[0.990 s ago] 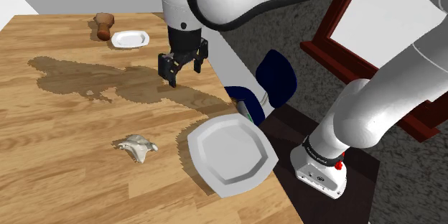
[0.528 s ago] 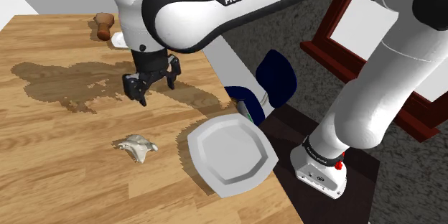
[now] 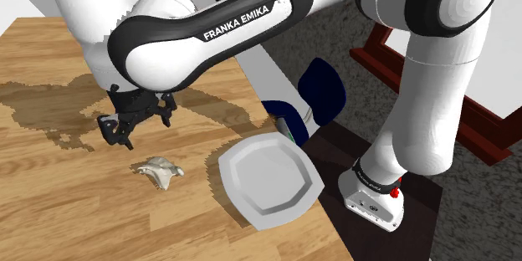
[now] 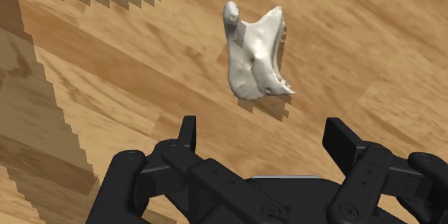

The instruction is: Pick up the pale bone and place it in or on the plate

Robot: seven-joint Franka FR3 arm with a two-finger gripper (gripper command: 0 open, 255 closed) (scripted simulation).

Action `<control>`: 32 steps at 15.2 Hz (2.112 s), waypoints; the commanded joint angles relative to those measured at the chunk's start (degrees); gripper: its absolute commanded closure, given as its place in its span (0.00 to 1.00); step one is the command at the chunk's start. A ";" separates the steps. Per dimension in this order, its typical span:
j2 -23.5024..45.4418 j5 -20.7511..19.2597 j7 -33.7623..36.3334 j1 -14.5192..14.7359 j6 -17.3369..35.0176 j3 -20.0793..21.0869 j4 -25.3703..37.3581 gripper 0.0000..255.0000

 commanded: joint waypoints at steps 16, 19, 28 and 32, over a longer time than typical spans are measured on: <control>3.40 -2.01 1.49 1.10 4.11 -0.84 -1.22 1.00; 3.40 -2.01 1.49 1.10 4.11 -0.84 -1.22 1.00; 0.77 -5.00 5.57 2.84 8.40 -1.17 -7.22 0.00; -0.91 -9.70 11.38 5.47 13.17 -2.03 -13.26 0.00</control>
